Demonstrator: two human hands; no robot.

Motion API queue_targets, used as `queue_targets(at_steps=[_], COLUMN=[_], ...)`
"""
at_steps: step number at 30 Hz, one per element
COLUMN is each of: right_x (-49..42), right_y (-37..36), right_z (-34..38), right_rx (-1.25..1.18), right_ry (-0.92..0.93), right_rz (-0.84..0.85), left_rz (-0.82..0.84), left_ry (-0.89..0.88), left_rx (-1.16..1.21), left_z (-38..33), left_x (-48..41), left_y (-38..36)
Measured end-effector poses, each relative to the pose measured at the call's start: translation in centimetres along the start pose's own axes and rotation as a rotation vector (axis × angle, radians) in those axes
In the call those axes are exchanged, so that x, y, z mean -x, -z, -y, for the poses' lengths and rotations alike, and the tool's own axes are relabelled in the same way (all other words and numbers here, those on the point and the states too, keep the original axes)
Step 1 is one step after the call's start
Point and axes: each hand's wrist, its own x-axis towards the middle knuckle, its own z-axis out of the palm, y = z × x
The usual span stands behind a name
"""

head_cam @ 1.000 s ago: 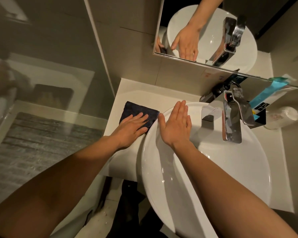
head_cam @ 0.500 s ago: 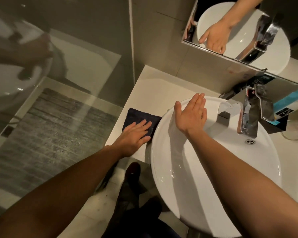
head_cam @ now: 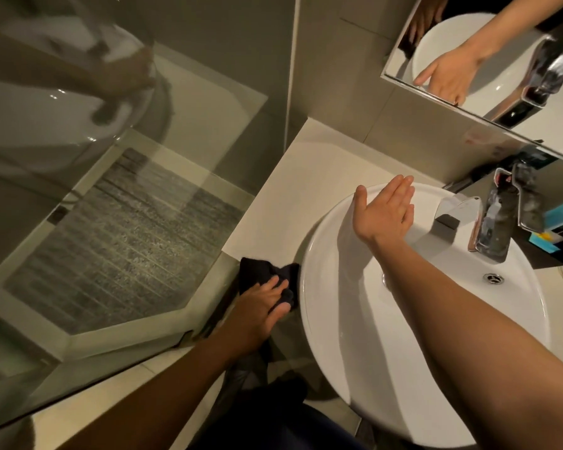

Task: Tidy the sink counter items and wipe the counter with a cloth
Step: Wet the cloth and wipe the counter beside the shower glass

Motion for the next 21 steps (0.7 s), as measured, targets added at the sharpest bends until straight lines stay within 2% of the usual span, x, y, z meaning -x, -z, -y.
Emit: queue_targets(at_steps=[2, 7, 9, 11, 15, 18, 21], right_x=[0.0, 0.1, 0.2, 0.2, 0.4, 0.5, 0.5], right_y=[0.1, 0.3, 0.4, 0.7, 0.9, 1.0, 1.0], right_z=[0.0, 0.1, 0.1, 0.2, 0.4, 0.4, 0.4], right_rx=[-0.004, -0.020, -0.019, -0.015, -0.014, -0.025, -0.046], right_ry=[-0.001, -0.002, -0.013, -0.026, -0.029, -0.038, -0.039], right_rz=[0.002, -0.007, -0.004, 0.014, 0.021, 0.005, -0.009], left_rz=[0.017, -0.076, -0.072, -0.075, -0.116, -0.184, -0.128], left_ry=[0.136, 0.474, 0.498, 0.408, 0.251, 0.194, 0.011], left_rx=[0.225, 1.140, 1.361, 1.474, 1.372, 1.197, 0.897], left_z=[-1.0, -2.2, -2.7, -3.6, -6.0, -9.0, -12.5], left_x=[1.8, 2.4, 1.0, -1.1, -7.5, -13.8, -20.1], left_y=[1.0, 5.0, 6.8, 8.7, 12.4, 14.8, 16.1])
